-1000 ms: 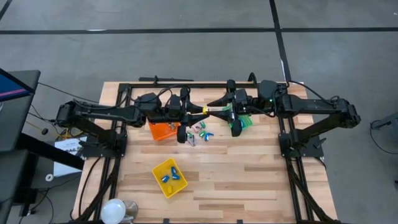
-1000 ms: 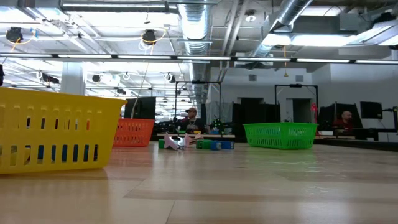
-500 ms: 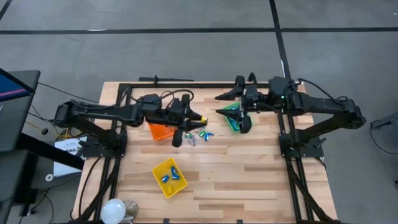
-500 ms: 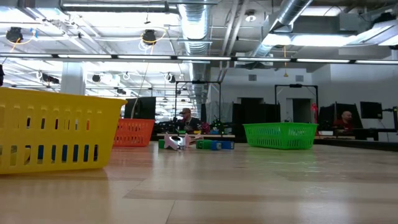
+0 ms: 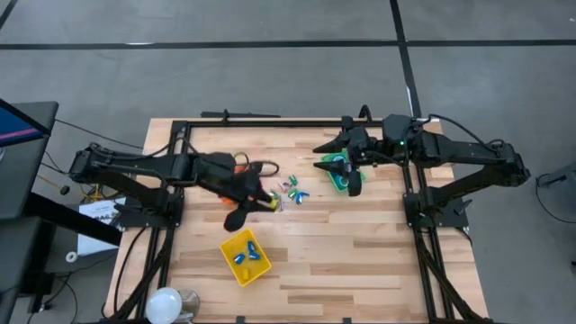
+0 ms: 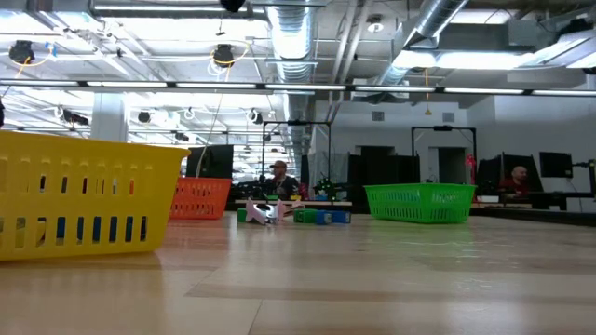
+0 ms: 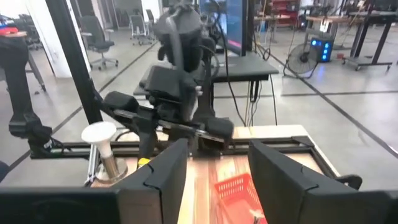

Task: Pick and place Stapler, Stapler remover, tape
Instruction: Put the yellow stapler into the yellow basket

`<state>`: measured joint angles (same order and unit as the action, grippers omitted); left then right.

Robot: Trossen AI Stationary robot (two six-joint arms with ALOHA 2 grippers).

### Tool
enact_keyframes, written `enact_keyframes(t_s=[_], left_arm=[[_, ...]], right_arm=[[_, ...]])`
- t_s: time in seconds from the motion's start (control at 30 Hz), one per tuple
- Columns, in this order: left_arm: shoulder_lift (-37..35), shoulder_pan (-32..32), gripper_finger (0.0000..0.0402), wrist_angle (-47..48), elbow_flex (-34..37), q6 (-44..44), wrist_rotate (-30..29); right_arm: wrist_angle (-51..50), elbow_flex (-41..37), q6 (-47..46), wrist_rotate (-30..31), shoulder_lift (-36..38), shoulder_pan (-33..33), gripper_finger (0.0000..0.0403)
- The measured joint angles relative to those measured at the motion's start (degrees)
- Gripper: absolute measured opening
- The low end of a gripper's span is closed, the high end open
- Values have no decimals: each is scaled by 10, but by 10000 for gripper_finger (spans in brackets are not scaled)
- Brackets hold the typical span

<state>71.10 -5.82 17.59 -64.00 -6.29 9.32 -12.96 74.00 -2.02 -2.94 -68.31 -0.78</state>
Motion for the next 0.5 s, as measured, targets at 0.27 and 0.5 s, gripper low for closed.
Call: enact_keyframes(t_s=[0.27, 0.5], left_arm=[[25, -52, 65, 159, 1, 0, 0], [28, -87, 65, 170, 75, -22, 1]], right_arm=[[-2, 0, 0, 0, -6, 0, 143], [-1, 0, -9, 0, -7, 0, 130]])
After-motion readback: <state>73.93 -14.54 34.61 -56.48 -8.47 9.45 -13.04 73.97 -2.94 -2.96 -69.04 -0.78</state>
